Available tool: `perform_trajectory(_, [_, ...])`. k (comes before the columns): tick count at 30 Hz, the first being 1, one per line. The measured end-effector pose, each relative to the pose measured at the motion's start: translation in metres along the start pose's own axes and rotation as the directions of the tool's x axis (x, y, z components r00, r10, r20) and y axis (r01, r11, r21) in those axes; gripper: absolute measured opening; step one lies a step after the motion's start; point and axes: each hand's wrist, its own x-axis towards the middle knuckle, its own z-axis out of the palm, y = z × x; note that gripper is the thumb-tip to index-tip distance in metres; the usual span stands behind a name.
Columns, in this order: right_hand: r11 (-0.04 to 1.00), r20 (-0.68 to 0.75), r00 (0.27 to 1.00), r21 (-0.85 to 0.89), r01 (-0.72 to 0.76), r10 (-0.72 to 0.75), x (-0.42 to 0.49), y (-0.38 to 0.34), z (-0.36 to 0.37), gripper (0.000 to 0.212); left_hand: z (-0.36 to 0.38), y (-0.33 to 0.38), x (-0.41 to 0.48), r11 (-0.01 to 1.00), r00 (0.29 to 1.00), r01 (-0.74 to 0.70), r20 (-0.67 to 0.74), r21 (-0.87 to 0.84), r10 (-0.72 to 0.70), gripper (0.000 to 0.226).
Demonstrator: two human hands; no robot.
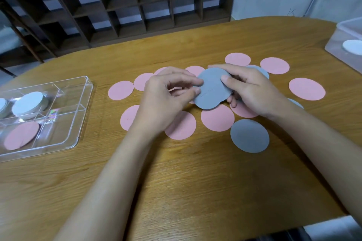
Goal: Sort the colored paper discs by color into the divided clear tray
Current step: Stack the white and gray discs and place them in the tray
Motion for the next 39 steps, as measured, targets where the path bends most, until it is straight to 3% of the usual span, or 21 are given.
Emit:
perform_trajectory(5, [1.0,0.007,1.0,-0.006,0.019,-0.019,-0.002,-0.002,0.004,0.041,0.007,-0.004,0.0,0.999,0.991,0.02,-0.131,-0.031,-0.024,0.032])
perform_trajectory(9, [0.998,0.015,0.999,-0.039,0.053,-0.052,-0.005,-0.003,0.007,0.038,0.011,-0.012,0.0,0.988,0.979,0.024,-0.205,0.155,0.008,0.028])
perform_trajectory(14, [0.981,0.001,0.996,-0.172,0.085,-0.086,-0.009,-0.012,0.005,0.04,0.019,-0.01,-0.005,0.975,0.988,0.061,-0.151,0.216,-0.028,0.02])
perform_trajectory(22, [0.953,0.083,0.995,-0.303,-0.022,0.05,-0.009,-0.013,0.012,0.055,0.022,-0.016,-0.005,0.971,0.978,0.091,-0.206,0.223,-0.044,0.027])
perform_trajectory(28, [0.957,0.146,0.988,-0.29,-0.014,0.059,-0.009,-0.013,0.014,0.063,0.024,-0.016,-0.005,0.966,0.967,0.089,-0.254,0.245,-0.025,0.03])
perform_trajectory(32, [0.909,0.143,0.99,-0.411,0.064,-0.005,-0.007,-0.006,0.018,0.068,0.026,-0.017,-0.005,0.957,0.972,0.066,-0.236,0.284,0.003,0.034])
perform_trajectory(39, [0.876,0.004,0.979,-0.444,0.186,-0.206,-0.002,-0.003,0.005,0.037,0.025,-0.01,-0.007,0.977,0.979,0.032,-0.202,0.209,0.011,0.018])
